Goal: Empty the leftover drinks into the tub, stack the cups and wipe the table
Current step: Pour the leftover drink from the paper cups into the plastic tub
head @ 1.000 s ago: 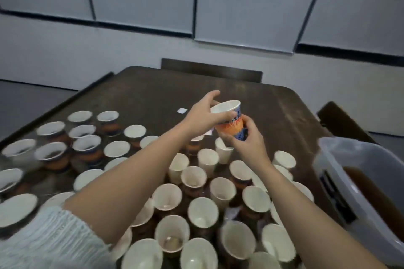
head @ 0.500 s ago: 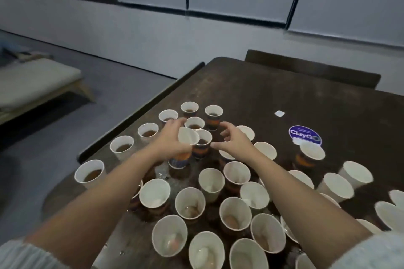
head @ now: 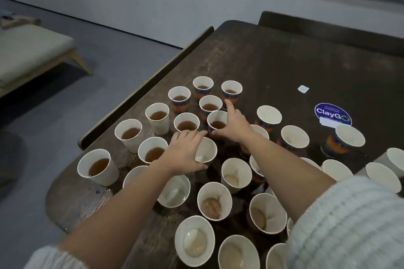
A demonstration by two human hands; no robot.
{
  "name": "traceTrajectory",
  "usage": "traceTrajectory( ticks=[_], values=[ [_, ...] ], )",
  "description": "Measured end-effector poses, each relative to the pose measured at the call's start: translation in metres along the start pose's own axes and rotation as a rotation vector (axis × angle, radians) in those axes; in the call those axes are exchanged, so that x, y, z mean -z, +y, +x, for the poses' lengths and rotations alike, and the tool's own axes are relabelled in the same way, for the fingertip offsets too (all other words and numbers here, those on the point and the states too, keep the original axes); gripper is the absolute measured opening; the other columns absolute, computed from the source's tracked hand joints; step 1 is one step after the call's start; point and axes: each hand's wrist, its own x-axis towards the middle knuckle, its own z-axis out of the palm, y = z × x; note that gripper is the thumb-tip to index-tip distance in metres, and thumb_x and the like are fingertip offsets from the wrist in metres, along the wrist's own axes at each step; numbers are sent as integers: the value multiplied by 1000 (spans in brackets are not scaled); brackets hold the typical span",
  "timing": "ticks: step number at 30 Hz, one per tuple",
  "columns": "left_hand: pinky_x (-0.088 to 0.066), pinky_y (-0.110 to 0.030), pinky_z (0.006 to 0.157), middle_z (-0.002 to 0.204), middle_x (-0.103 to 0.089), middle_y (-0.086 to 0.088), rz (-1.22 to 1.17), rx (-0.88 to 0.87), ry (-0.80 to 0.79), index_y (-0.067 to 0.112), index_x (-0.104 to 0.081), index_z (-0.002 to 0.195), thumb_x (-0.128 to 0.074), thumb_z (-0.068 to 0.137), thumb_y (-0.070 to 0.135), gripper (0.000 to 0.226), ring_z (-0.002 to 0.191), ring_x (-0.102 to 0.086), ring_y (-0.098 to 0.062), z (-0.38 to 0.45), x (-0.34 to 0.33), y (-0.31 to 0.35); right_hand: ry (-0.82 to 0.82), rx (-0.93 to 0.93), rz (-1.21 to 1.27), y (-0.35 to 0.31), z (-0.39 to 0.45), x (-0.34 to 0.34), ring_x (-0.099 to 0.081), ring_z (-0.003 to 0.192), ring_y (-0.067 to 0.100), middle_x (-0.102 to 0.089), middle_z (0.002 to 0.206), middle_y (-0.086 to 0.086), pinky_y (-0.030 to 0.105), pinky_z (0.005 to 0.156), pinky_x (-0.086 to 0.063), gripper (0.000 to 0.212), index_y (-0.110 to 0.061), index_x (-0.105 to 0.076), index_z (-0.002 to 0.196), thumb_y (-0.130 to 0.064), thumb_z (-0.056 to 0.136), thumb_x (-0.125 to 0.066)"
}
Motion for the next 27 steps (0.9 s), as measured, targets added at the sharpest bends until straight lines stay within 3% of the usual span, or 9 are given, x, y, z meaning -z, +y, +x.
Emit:
traceTrajectory(
  ticks=[5, 9, 15, 21, 24, 27],
  values=[
    [-13, -38, 111, 149, -31, 3, -6, -22, -23, 27, -17, 151, -64, 74, 66, 98, 139, -21, -19, 2, 1, -6, -3, 17, 58, -4, 6, -6, -37, 136, 36, -33, 148, 16, 50, 111, -34, 118, -28, 4, 154, -34, 74, -82],
    [-16, -37, 109, 147, -33, 2, -118, -20, 41, 31, -23, 149, -35, 61, 83, 103, 137, -22, -18, 0, 9, -8, 40, 38, 48, -5, 5, -9, -42, 131, 36, -38, 143, 15, 49, 107, -38, 107, -26, -2, 154, -29, 78, -76],
    [-18, -32, 104, 139, -39, 5, -296, 33, 105, 31, -32, 146, -36, 60, 81, 99, 132, -27, -16, 4, 15, -2, 75, 80, 48, 1, -3, -6, -44, 130, 32, -43, 141, 13, 46, 106, -40, 101, -25, -8, 154, -27, 79, -75],
    [-26, -32, 107, 136, -45, -4, -341, 106, 172, 18, -39, 143, -65, 81, 54, 76, 131, -35, -22, 20, 18, 3, 119, 171, 89, -4, -17, 14, -44, 132, 30, -42, 146, 11, 44, 107, -40, 99, -25, -10, 155, -28, 80, -75],
    [-34, -32, 105, 136, -45, -2, -487, 143, 203, 15, -38, 142, -79, 74, 44, 85, 127, -40, -18, 29, 27, 17, 160, 228, 151, -9, -32, 34, -43, 133, 27, -42, 148, 9, 46, 107, -40, 99, -27, -12, 154, -30, 78, -76],
    [-42, -31, 101, 130, -49, 8, -700, 126, 166, 23, -41, 135, -88, 60, 44, 92, 121, -48, -11, 38, 36, 42, 211, 283, 220, -12, -52, 62, -43, 133, 23, -43, 148, 6, 39, 107, -39, 98, -26, -14, 154, -32, 79, -77]
  ],
)
